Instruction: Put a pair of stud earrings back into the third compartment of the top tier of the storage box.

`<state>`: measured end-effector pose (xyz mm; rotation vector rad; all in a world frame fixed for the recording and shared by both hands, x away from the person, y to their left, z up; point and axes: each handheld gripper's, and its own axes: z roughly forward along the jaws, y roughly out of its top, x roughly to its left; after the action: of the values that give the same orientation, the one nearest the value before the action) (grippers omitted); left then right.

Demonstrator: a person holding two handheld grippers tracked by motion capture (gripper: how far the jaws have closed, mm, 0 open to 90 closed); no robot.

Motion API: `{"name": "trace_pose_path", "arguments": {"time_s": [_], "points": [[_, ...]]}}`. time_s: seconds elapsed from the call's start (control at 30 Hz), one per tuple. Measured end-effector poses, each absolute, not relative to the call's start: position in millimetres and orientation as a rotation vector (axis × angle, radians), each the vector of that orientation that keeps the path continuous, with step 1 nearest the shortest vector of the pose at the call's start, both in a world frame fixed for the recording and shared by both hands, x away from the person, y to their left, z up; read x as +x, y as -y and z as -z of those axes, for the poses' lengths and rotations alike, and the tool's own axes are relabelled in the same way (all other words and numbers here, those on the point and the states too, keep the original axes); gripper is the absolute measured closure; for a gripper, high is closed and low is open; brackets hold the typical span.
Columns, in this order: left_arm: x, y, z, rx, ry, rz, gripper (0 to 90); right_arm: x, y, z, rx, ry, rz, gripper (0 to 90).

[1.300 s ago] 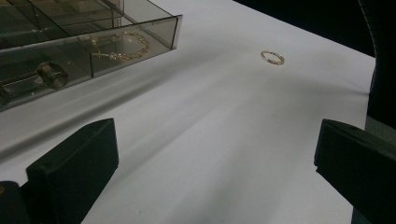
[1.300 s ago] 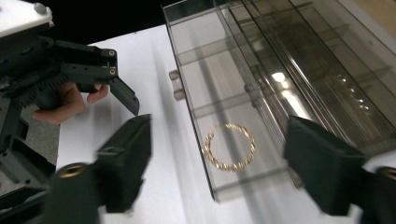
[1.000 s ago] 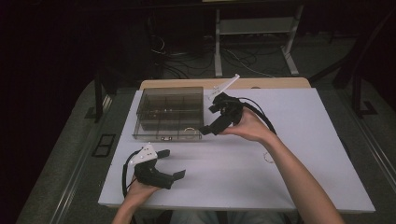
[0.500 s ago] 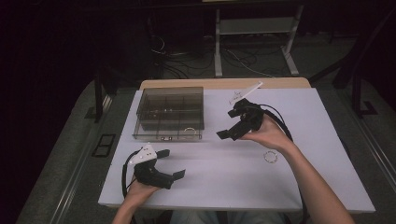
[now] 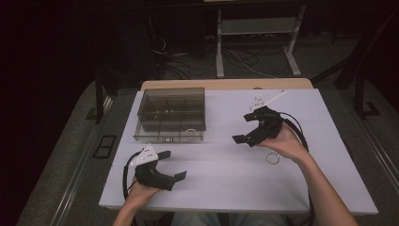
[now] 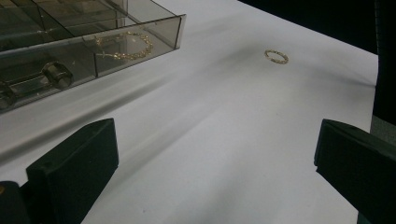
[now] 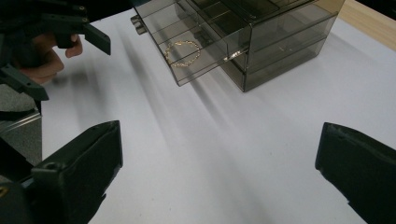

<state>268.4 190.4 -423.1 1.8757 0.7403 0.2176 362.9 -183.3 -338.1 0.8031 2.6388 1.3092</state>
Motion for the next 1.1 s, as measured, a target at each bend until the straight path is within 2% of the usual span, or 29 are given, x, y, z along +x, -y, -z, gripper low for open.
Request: {"name": "trace_pose_path", "arguments": {"time_s": [0.43,1.1], "points": [[267.2,-190.0,422.9,1.871,-0.747,-0.215,0.0,348.8,212.4,342.8,0.841,-2.59,-1.307,0.2],[267.4,-189.9,422.7,1.874,-0.744,-0.215,0.0,331.9,251.4,377.2,0.981,-2.578,-1.219,0.2]]}}
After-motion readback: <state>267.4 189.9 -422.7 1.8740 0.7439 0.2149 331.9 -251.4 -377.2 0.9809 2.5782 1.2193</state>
